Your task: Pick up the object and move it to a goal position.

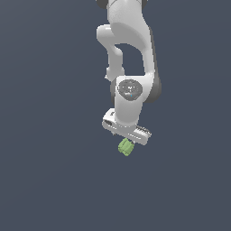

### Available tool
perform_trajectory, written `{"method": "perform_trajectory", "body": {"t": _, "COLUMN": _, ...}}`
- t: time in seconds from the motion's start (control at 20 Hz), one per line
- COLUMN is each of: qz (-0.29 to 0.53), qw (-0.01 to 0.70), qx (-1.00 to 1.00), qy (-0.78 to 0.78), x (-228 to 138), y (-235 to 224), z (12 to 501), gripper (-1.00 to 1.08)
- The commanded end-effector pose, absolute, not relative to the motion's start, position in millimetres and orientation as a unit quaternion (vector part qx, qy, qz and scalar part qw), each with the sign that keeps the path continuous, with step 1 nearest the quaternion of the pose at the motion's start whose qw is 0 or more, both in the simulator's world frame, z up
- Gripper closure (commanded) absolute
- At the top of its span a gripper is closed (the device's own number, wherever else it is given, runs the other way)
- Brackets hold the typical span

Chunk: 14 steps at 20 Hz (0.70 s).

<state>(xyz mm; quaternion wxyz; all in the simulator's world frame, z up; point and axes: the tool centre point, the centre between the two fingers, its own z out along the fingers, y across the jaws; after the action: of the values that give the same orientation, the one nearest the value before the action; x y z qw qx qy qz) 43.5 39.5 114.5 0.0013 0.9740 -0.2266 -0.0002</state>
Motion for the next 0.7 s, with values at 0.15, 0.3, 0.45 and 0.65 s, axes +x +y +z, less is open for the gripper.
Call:
{"method": "perform_trajectory", "body": {"t": 0.15, "qz": 0.0, "qw": 0.0, "qx": 0.961, "qy": -0.277, "x": 50, "y": 48, "z": 101, "gripper": -0.92}}
{"method": "perform_trajectory", "body": {"t": 0.3, "qz": 0.0, "qw": 0.0, "qx": 0.956, "qy": -0.295, "x": 52, "y": 51, "z": 96, "gripper": -0.92}}
{"method": "perform_trajectory", "body": {"t": 0.45, "qz": 0.0, "qw": 0.0, "qx": 0.952, "qy": -0.307, "x": 54, "y": 53, "z": 93, "gripper": -0.92}}
{"method": "perform_trajectory", "body": {"t": 0.65, "qz": 0.0, "qw": 0.0, "qx": 0.949, "qy": -0.314, "x": 55, "y": 54, "z": 91, "gripper": -0.92}}
